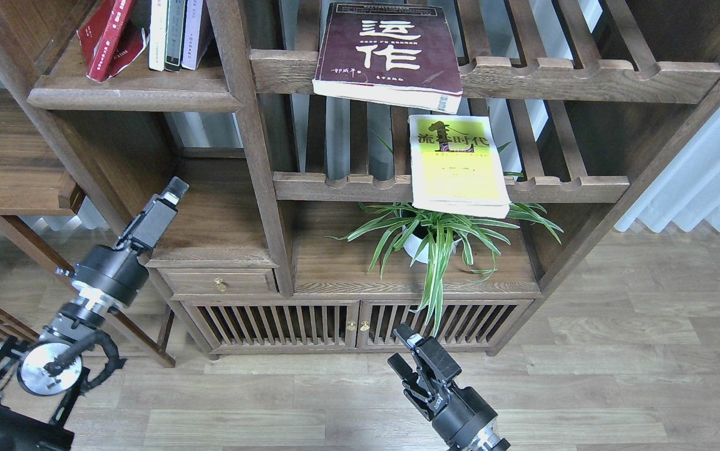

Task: Organize books on shelf
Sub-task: 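Raise the right gripper to the yellow-green book on the middle shelf, then pull the yellow-green book off the shelf with the right gripper, then grasp the yellow-green book with the left gripper from the right gripper, then carry the yellow-green book with the left gripper up to the upper shelf corner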

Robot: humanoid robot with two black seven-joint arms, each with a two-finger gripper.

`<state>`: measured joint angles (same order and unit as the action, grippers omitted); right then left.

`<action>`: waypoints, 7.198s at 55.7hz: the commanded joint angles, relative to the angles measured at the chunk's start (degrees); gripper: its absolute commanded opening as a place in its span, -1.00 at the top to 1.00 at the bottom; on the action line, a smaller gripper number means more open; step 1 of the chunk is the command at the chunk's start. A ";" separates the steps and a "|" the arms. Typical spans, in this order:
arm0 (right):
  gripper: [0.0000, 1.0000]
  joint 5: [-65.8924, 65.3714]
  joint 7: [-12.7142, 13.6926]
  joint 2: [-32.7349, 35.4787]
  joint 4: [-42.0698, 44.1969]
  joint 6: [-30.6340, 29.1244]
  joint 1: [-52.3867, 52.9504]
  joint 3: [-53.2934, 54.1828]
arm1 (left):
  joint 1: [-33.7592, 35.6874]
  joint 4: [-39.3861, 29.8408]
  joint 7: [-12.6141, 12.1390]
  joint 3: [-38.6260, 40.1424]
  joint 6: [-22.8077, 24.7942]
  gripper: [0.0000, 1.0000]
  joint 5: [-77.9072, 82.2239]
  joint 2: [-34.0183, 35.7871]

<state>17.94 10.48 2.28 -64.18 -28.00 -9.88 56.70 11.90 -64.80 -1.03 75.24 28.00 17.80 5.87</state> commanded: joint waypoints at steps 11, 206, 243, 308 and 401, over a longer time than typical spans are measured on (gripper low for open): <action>-0.95 0.69 -0.98 -1.49 0.11 0.00 8.74 2.89 | -1.01 2.05 -0.11 -1.67 0.00 -1.00 -3.30 -0.16; 0.80 7.11 4.73 -2.28 1.69 0.00 4.34 -8.98 | -6.19 -0.76 0.50 -25.14 0.00 -1.00 -33.18 1.51; 0.80 5.61 4.82 -2.28 1.07 0.00 3.03 -11.00 | -6.90 0.91 0.06 -30.76 0.00 0.80 -34.50 2.48; -0.97 -3.26 3.94 -2.28 2.21 0.00 3.64 -5.46 | -7.42 -7.00 -4.51 -10.55 0.00 0.98 -29.93 25.24; -0.97 -3.09 3.94 -2.28 3.89 0.00 5.49 -5.02 | 35.28 -1.47 -19.19 7.99 0.00 0.96 -1.12 38.43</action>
<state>14.86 14.42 0.00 -60.26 -28.00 -4.41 51.68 43.15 -68.46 -20.02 83.28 28.00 11.74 46.60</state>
